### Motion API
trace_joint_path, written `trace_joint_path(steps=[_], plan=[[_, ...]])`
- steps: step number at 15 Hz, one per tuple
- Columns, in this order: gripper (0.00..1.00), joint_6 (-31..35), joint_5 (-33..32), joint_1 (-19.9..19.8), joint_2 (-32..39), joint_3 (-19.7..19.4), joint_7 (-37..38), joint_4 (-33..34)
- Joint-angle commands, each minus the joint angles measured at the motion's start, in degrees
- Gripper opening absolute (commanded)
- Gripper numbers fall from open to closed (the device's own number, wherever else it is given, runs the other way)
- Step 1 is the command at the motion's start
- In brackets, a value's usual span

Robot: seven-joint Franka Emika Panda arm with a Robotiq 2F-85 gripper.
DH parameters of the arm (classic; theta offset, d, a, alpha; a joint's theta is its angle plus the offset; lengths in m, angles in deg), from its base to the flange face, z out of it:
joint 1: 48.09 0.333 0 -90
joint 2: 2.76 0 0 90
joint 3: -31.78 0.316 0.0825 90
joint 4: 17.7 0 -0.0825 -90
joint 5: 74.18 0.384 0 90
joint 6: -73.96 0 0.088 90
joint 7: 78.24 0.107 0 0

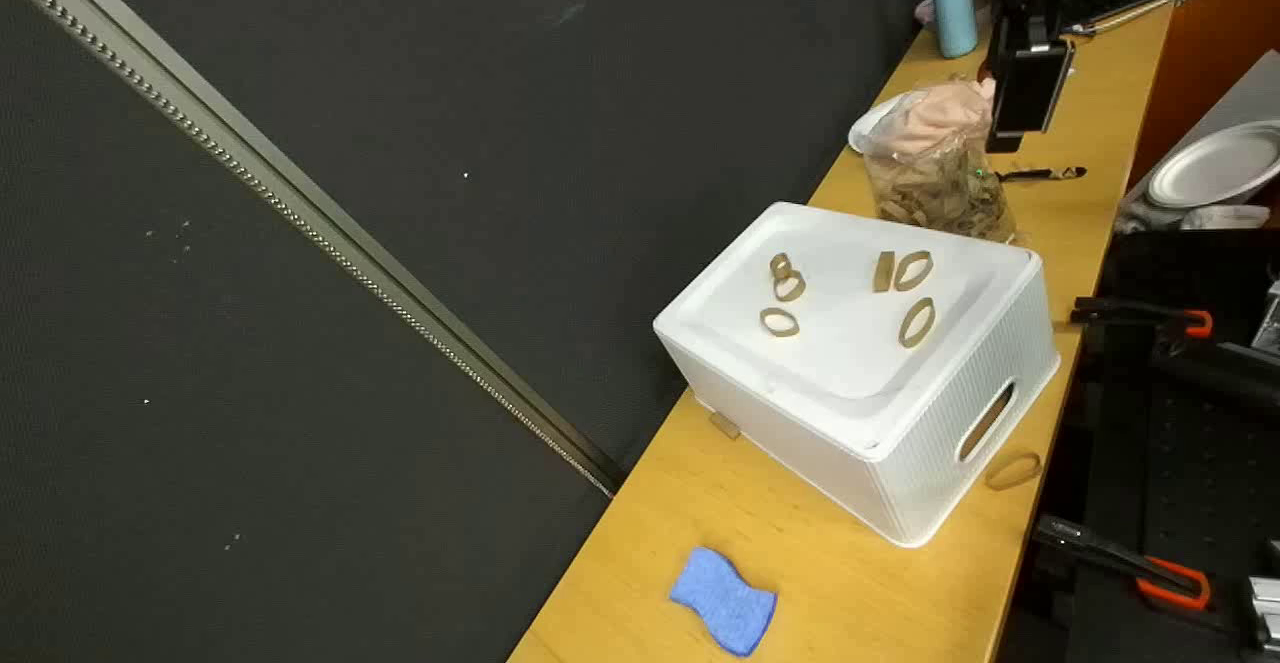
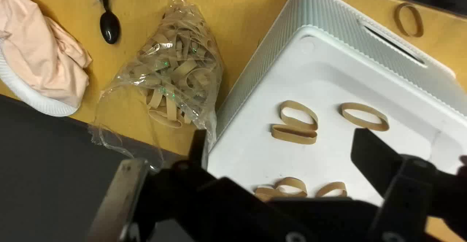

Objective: Move the rubber bands into a plastic

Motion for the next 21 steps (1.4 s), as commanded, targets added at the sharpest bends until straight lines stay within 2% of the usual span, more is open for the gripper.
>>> trace_joint_path(steps=[1, 14, 17, 19, 21], plan=[[1.0, -0.2, 0.0, 0.1, 0.0, -0.1, 0.0, 0.1], [1.0, 0.9, -0.4, 0.0, 1.1, 0.1, 0.2, 0.9], [1.0, 1.6, 1.9, 3.1, 3.1, -1.1, -2.4, 3.3], [1.0, 2.7, 5.1, 6.6, 4.8, -3.6, -6.6, 4.5], [1.0, 5.9, 10.5, 11.1, 8.1, -8.1, -13.8, 5.4]])
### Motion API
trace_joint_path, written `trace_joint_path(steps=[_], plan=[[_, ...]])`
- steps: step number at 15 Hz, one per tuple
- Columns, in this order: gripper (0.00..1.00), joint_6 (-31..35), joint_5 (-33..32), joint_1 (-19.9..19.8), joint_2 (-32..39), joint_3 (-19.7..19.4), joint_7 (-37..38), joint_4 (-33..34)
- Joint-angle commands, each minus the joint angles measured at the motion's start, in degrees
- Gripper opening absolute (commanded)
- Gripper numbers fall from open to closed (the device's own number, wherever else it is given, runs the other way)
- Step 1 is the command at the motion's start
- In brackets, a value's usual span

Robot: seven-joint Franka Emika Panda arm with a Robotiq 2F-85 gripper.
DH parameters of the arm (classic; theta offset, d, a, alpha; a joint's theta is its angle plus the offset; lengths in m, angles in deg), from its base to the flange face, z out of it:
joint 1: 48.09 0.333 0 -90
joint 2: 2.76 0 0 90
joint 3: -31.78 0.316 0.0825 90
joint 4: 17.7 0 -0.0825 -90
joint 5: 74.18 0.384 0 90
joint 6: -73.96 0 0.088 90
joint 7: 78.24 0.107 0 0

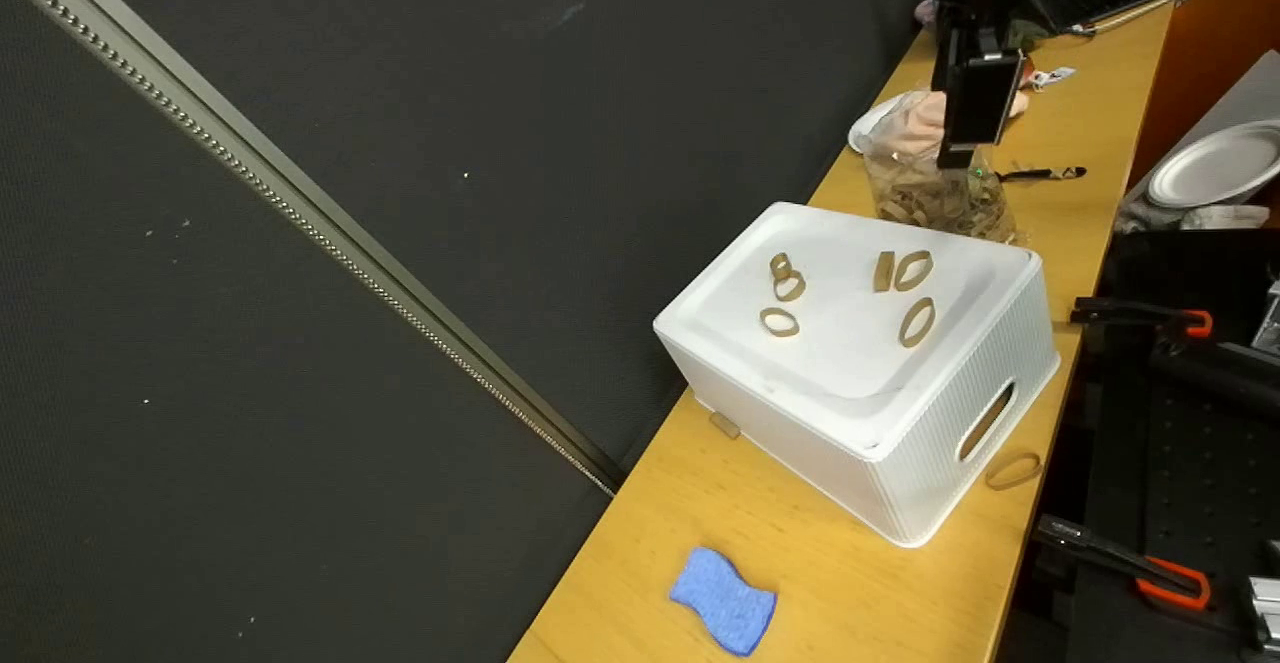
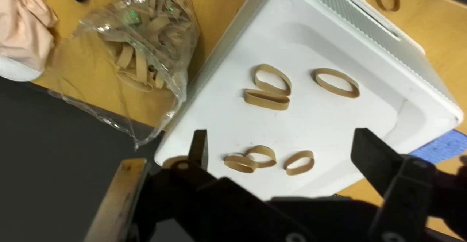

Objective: Move the rubber bands into a plastic

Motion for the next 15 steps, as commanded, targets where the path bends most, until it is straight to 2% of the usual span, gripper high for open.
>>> trace_joint_path(steps=[1, 4, 6, 10, 15], plan=[[1.0, 4.8, 8.7, 7.9, 6.0, -8.3, -12.4, 2.8], [1.0, 1.9, 17.2, 12.6, 8.4, -14.1, -21.7, 5.2], [1.0, -0.7, 20.8, 12.5, 9.9, -15.2, -24.7, 6.9], [1.0, -4.2, 21.6, 9.9, 17.4, -12.5, -24.8, 11.7], [1.0, -3.4, 16.5, 5.0, 27.1, -7.6, -20.2, 16.6]])
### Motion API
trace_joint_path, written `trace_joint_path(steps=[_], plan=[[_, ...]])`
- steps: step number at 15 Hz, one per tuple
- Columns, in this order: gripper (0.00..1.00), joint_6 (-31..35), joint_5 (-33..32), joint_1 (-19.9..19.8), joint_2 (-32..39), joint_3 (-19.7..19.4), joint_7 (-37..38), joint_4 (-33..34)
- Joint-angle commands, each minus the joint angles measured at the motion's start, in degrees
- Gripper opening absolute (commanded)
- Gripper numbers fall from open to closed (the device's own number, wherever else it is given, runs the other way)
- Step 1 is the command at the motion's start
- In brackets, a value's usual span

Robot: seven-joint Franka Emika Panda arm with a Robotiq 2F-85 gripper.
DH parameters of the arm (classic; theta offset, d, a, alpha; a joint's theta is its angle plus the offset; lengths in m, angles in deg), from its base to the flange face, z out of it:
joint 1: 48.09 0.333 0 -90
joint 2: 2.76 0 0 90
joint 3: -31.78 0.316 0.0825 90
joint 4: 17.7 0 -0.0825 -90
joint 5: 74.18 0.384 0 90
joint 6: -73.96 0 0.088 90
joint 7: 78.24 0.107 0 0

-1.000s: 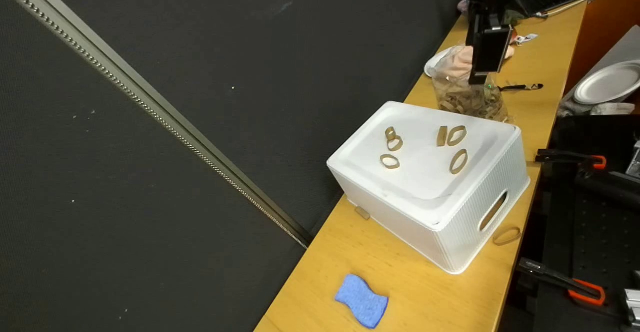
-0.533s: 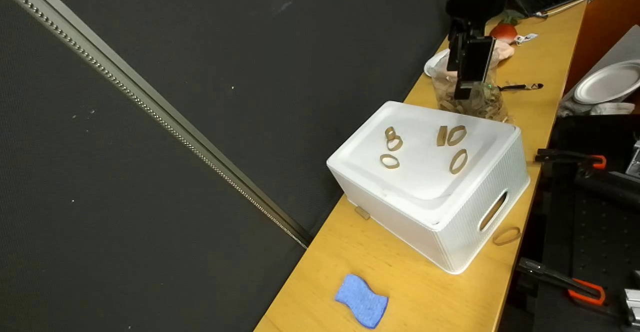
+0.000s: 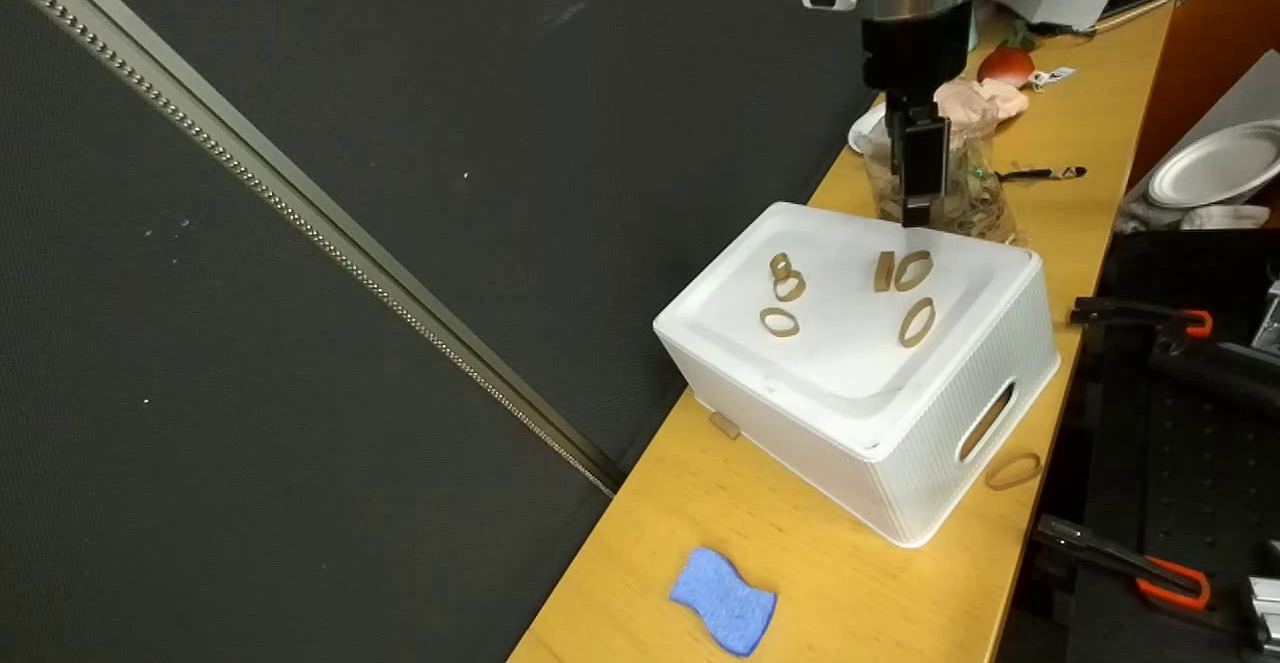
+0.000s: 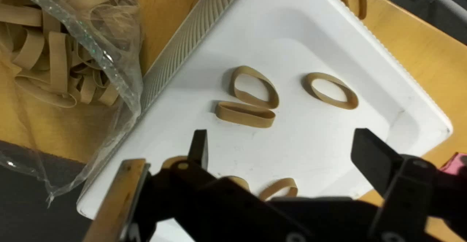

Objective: Move the rubber bands into a plastic

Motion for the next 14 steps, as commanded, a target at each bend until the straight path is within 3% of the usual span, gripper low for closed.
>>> trace_joint_path(steps=[1, 7, 14], plan=[[1.0, -0.8, -3.4, -4.1, 7.0, 4.5, 3.1, 4.8], [1.0, 1.2, -7.2, -6.3, 9.0, 9.3, 4.9, 3.6], [1.0, 5.9, -7.0, -6.8, 11.6, 11.2, 3.4, 2.2]])
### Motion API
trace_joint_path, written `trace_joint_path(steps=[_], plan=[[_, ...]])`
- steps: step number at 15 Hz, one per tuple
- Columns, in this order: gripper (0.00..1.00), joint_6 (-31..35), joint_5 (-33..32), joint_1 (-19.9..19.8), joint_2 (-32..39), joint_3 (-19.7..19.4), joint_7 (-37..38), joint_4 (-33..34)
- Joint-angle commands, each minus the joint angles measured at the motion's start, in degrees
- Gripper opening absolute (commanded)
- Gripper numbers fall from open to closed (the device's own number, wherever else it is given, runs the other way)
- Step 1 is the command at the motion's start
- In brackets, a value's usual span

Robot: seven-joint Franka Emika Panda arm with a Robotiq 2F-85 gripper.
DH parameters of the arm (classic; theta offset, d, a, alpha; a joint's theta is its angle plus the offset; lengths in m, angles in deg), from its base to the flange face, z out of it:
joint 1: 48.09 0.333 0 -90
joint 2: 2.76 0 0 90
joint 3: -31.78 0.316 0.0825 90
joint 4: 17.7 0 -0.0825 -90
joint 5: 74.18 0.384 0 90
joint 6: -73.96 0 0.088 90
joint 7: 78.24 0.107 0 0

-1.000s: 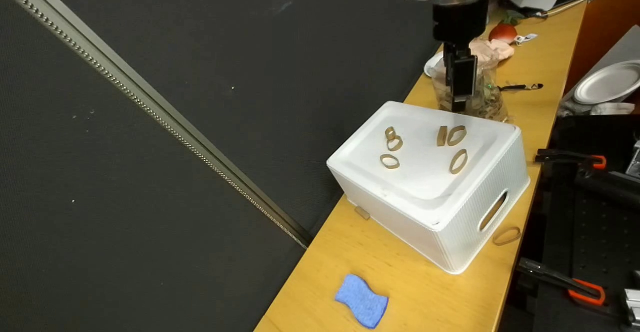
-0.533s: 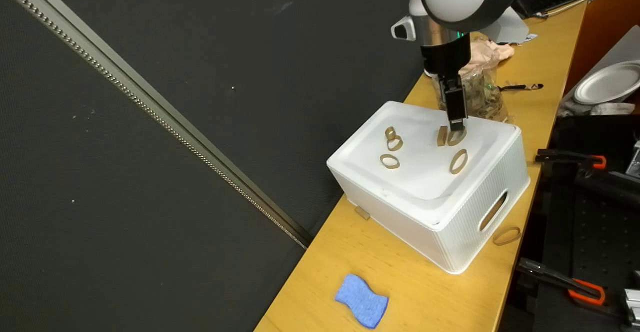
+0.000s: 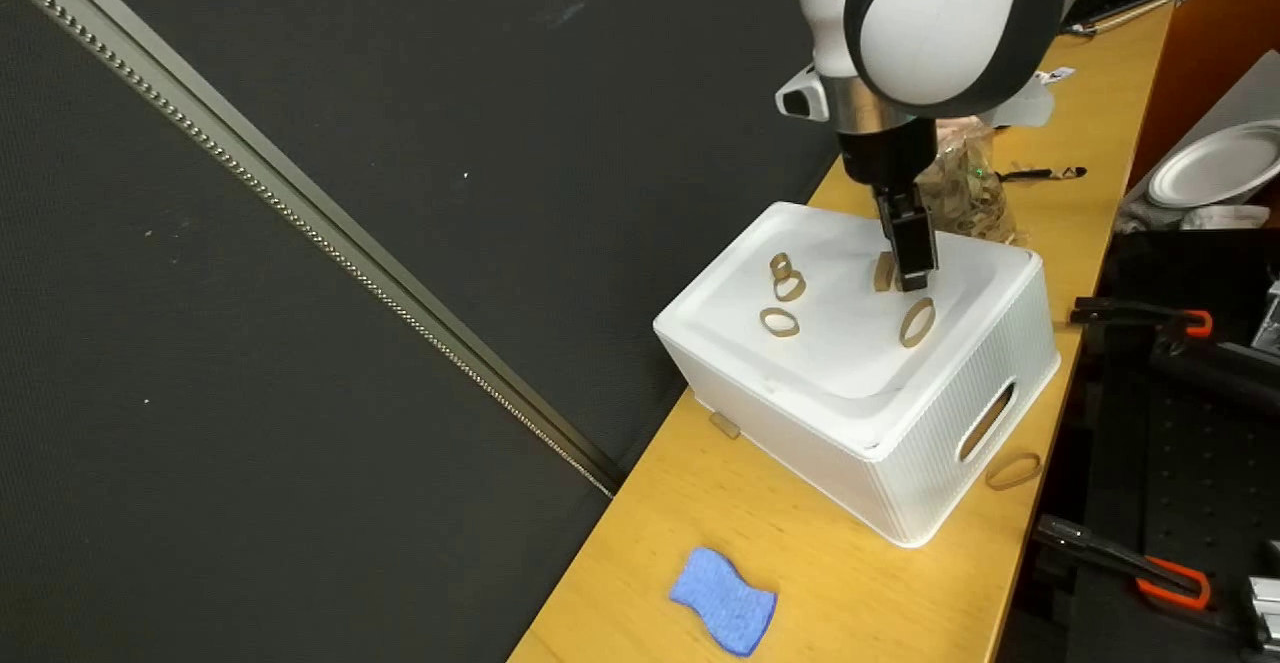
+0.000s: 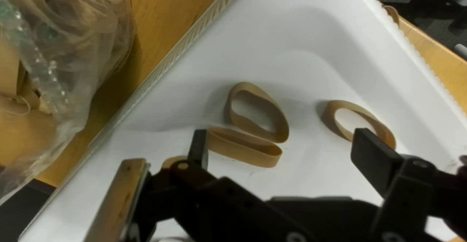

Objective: Move the rubber bands into a plastic

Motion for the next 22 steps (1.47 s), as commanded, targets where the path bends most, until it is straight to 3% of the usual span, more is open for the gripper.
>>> trace_joint_path(steps=[1, 11, 12, 14, 22], plan=[[1.0, 2.3, -0.4, -1.7, 1.1, 1.8, -1.0, -0.8], [0.97, 7.3, 0.4, -2.8, 3.0, 3.2, -3.7, -2.6], [0.73, 7.5, 0.8, -2.8, 3.1, 3.3, -4.1, -2.6], [0.71, 7.7, 0.9, -2.8, 3.0, 3.5, -4.5, -2.8], [0.1, 8.5, 1.7, -2.6, 1.7, 4.1, -5.8, -3.7]])
